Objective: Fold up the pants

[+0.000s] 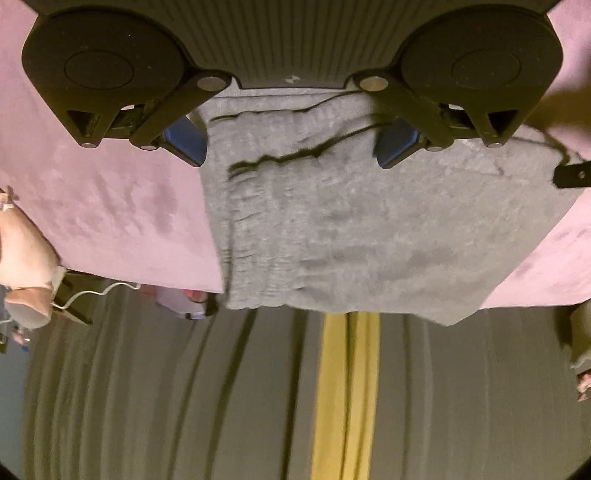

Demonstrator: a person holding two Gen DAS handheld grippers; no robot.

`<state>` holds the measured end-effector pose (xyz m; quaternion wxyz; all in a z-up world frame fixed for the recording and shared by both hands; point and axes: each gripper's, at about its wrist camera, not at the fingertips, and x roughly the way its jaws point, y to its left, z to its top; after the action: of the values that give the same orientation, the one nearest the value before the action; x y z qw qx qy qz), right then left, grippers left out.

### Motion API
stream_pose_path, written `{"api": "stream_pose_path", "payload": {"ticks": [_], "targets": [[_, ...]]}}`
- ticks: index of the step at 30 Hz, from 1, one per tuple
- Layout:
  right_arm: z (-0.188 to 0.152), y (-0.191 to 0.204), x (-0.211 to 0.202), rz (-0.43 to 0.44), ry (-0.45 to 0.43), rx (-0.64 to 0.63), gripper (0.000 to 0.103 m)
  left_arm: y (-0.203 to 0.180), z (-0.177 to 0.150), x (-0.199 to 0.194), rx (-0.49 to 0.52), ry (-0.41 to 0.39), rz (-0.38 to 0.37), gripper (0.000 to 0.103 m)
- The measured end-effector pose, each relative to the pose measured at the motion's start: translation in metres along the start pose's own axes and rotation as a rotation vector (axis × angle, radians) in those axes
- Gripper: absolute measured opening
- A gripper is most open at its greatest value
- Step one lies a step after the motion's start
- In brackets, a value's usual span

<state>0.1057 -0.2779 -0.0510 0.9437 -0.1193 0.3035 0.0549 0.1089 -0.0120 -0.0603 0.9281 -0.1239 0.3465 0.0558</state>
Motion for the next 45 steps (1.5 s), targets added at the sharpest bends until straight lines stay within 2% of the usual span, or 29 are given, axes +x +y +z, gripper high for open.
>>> {"api": "stream_pose_path", "payload": {"ticks": [3, 12, 15, 20, 25, 30, 38, 45], "targets": [[0.000, 0.000, 0.006, -0.005, 0.043, 0.001, 0.099, -0.003, 0.001, 0.003, 0.013, -0.003, -0.001, 0.103], [0.001, 0.002, 0.003, -0.029, 0.071, 0.001, 0.099, -0.006, -0.008, -0.005, 0.048, -0.018, 0.033, 0.103], [-0.002, 0.005, -0.005, -0.069, 0.127, -0.022, 0.099, -0.010, -0.012, -0.012, 0.080, 0.007, 0.054, 0.103], [-0.008, 0.018, -0.015, -0.051, 0.227, -0.020, 0.099, -0.028, -0.022, -0.015, 0.208, 0.063, 0.119, 0.103], [-0.020, 0.023, -0.019, -0.018, 0.319, 0.081, 0.099, -0.035, -0.026, -0.019, 0.212, 0.111, 0.102, 0.103], [-0.023, 0.026, -0.026, -0.027, 0.288, 0.089, 0.099, -0.036, -0.029, -0.023, 0.182, 0.159, 0.085, 0.103], [-0.026, 0.050, -0.013, -0.041, 0.330, -0.036, 0.099, -0.042, -0.032, -0.016, 0.210, 0.193, 0.111, 0.103], [-0.028, 0.044, -0.009, -0.016, 0.347, 0.021, 0.099, -0.042, -0.031, -0.013, 0.202, 0.206, 0.119, 0.103]]}}
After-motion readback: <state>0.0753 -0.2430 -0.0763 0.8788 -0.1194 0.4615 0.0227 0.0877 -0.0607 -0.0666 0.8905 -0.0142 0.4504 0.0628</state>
